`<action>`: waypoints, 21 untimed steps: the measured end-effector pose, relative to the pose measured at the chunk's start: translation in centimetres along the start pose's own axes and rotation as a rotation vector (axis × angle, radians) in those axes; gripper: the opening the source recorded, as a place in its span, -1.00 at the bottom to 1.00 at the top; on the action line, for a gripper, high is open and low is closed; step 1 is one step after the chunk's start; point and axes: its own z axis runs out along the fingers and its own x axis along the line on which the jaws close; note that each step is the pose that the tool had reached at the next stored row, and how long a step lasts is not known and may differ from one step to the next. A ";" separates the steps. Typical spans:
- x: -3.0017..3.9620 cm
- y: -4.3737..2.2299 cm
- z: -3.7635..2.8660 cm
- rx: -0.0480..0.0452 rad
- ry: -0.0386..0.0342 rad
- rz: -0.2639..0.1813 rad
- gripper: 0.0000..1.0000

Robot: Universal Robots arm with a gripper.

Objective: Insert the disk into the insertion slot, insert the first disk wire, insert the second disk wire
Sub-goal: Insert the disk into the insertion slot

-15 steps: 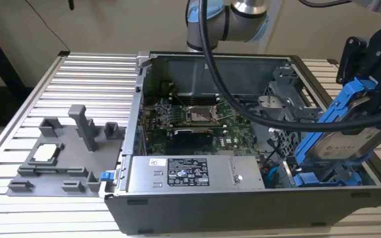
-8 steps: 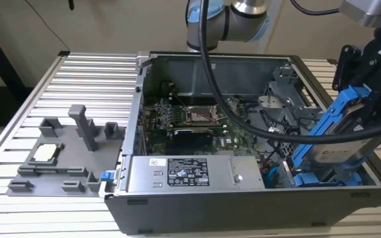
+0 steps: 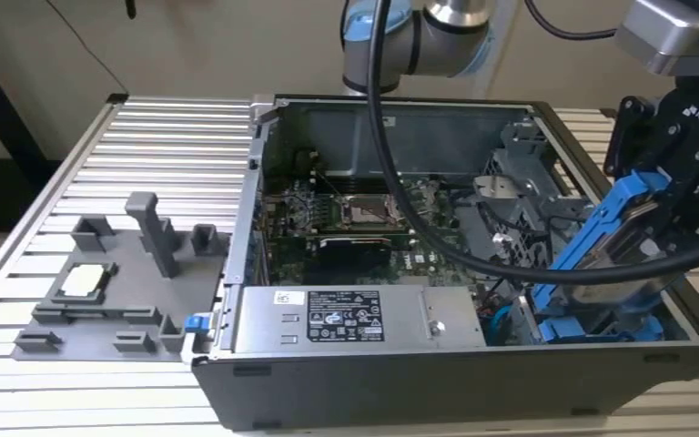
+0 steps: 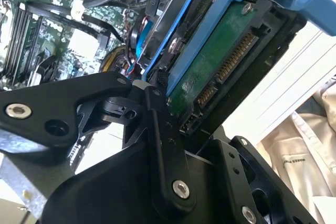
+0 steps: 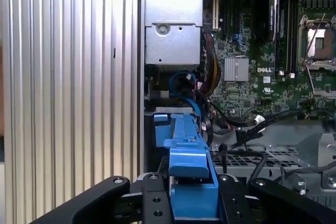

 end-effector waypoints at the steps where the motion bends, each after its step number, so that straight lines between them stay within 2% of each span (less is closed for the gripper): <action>1: 0.00 -0.03 0.07 0.0000 -0.0033 0.000 -0.35; 3: -0.01 -0.08 0.16 0.0000 -0.0125 0.000 -0.35; 5: -0.01 -0.11 0.31 0.0000 -0.0181 0.000 -0.35; 13: -0.01 -0.20 0.88 0.0001 -0.0173 0.003 -0.35; 21: 0.01 -0.23 1.77 0.0003 -0.0177 0.013 -0.35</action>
